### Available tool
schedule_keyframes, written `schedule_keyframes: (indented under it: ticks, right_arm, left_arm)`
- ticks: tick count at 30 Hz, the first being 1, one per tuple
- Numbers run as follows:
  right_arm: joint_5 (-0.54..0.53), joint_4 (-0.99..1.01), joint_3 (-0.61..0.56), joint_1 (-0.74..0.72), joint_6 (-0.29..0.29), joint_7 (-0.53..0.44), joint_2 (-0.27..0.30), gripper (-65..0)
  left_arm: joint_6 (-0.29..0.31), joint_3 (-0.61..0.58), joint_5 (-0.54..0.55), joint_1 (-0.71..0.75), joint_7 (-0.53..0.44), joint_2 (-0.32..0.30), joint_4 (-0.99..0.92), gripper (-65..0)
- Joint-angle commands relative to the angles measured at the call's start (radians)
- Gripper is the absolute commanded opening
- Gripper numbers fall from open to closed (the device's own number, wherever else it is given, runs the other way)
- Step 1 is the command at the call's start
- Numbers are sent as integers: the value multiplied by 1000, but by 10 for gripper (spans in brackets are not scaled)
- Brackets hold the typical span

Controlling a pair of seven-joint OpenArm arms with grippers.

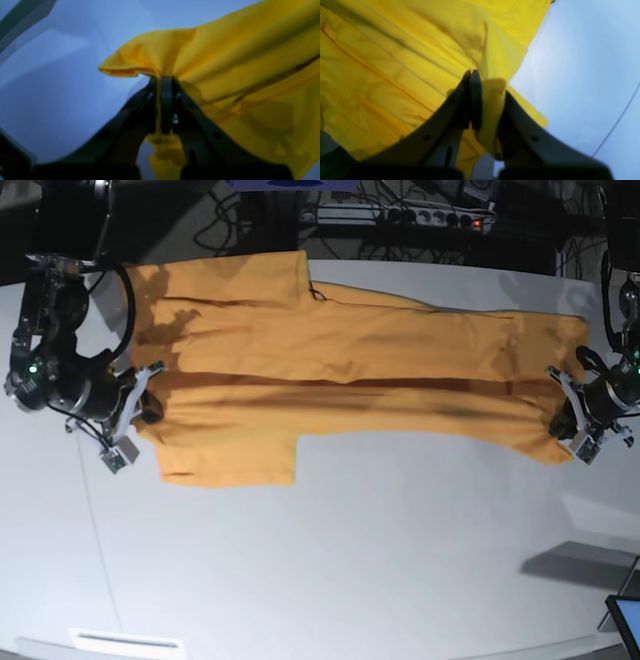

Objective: Fold the T-shirt properly
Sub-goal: 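Lift the grasped edge and fold it over toward the collar edge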

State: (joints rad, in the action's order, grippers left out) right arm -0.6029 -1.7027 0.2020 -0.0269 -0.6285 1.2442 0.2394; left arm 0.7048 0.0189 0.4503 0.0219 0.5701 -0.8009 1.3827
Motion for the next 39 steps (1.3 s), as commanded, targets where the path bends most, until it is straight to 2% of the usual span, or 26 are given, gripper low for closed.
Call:
schedule_keyframes:
  ticks: [1,6,11,14,23,34,39]
  right_arm:
    - [-10,-20,7,-8,0,-11,10,-650]
    - [-12,-58,7,22,0,-8,8,-650]
    - [-12,-129,9,64,0,-8,8,-650]
    - [-12,-133,9,88,0,-8,8,-650]
    - [-12,-135,9,124,0,-8,8,-650]
    - [-12,-132,9,180,0,-8,7,-649]
    - [-12,-129,9,200,0,-13,-4,-649]
  left_arm:
    - [-12,11,3,-10,0,-28,11,-650]
    - [-12,11,-3,-9,0,-30,11,-650]
    - [-10,11,-146,-7,-3,-15,13,-650]
    - [-10,11,-195,23,-3,-4,37,-650]
    - [-10,11,-258,106,3,-7,145,-650]
    - [-9,11,-345,149,3,-10,145,-650]
    - [-9,11,-356,192,3,-35,145,-650]
